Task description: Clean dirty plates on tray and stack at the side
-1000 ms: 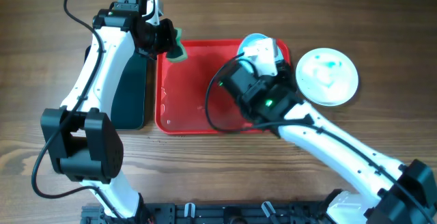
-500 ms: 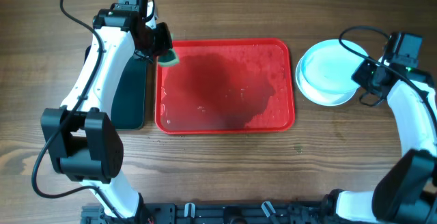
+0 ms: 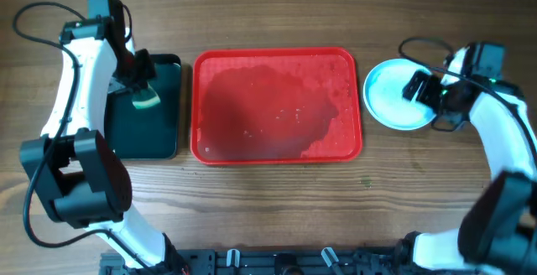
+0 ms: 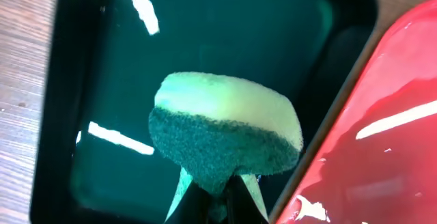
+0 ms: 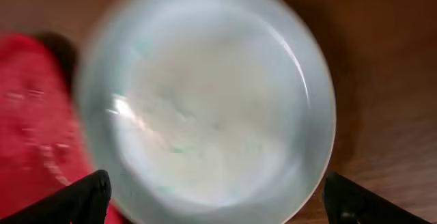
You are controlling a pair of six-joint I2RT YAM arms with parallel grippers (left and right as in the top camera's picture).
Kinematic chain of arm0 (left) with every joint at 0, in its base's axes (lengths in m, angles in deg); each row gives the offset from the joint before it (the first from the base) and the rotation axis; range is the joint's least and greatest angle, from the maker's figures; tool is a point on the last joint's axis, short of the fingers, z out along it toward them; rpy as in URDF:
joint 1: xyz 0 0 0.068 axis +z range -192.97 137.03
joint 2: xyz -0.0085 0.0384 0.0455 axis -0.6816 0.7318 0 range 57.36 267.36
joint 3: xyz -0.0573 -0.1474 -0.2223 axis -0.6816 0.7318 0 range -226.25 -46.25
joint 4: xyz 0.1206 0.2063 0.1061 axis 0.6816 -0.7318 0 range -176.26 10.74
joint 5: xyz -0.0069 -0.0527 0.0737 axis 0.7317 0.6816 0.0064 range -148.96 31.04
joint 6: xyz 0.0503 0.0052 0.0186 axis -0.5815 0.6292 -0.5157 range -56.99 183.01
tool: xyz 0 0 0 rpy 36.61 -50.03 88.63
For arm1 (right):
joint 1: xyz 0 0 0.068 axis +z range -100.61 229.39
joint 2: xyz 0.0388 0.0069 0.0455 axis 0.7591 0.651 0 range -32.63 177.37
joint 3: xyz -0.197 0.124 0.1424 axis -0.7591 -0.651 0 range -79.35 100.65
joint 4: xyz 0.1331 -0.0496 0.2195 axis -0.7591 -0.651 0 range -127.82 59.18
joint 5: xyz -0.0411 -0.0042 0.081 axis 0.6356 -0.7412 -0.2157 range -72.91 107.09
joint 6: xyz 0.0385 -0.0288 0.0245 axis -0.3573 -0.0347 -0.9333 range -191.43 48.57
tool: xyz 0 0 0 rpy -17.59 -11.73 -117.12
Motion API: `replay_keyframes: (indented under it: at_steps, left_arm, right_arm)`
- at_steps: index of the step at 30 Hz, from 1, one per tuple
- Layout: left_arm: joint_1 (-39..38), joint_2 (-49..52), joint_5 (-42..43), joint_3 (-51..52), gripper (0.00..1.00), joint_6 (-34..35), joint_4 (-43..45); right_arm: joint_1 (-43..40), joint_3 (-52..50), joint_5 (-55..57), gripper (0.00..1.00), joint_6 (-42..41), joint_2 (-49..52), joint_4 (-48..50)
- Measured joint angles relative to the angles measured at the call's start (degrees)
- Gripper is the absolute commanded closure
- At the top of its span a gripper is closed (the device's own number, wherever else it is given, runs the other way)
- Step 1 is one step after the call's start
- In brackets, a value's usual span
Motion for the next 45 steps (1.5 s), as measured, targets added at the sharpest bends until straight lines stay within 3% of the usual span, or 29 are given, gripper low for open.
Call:
replay_keyframes:
  at_steps: [2,3,4,5,9,11,12,13,18,22,27,30,34,40,45]
  left_arm:
    - [0.0,0.0,0.0,3.6,0.92,-2.1,5.4]
    - [0.0,0.1,0.0,6.4,0.69,-3.0,9.2]
    - [0.0,0.1,0.0,7.6,0.56,-3.4,10.7]
    - [0.0,0.2,0.0,9.5,0.53,-4.1,12.0]
    - [0.0,0.2,0.0,9.9,0.57,-4.7,12.5]
    - [-0.1,0.2,1.0,7.4,0.44,-4.7,9.7]
    - [-0.4,0.2,2.2,4.3,0.29,-4.6,6.1]
    - [-1.2,-0.3,3.9,0.4,0.01,-4.8,3.8]
    - [-9.8,-11.1,10.8,-7.8,0.0,-2.9,4.7]
    - [-13.6,-11.6,12.3,-7.9,0.0,-2.5,4.7]
    - [-13.7,-11.5,12.3,-7.9,0.0,-2.3,4.5]
    - [-13.7,-11.5,12.3,-7.9,0.0,-2.3,4.5]
    - [-13.7,-11.5,12.3,-7.9,0.0,-2.2,4.5]
    - [-13.7,-11.4,12.7,-7.9,0.0,-2.1,4.4]
    - [-13.7,-11.4,12.7,-7.9,0.0,-2.1,4.5]
  right_arm:
    - [0.1,1.0,-0.7,0.01,1.0,-4.9,-0.2]
    - [0.1,1.1,-1.0,0.0,1.4,-6.3,-0.5]
    - [0.1,1.1,-1.5,0.0,1.6,-6.8,-0.9]
    - [0.1,1.1,-2.6,0.0,1.6,-6.8,-1.5]
    - [0.1,1.1,-5.7,0.0,1.7,-6.8,-2.5]
    - [0.2,1.3,-6.6,0.0,1.7,-7.2,-4.3]
    - [0.2,1.8,-6.9,0.0,1.8,-7.9,-6.0]
    - [0.3,3.0,-7.0,0.0,2.3,-9.6,-8.4]
    - [0.3,9.1,-7.3,0.0,5.4,-25.0,-18.4]
    - [0.4,9.7,-7.6,0.0,5.8,-38.5,-27.5]
    - [0.4,9.8,-8.0,0.0,-6.4,-46.9,-30.8]
    - [0.4,9.8,-7.8,0.0,-7.0,-47.1,-28.9]
    - [1.1,4.7,-8.0,0.0,-0.1,-50.1,-15.3]
    - [11.0,-30.2,-7.1,0.0,10.7,-70.0,23.0]
    - [14.5,-52.7,-4.7,0.0,12.2,-82.8,33.5]
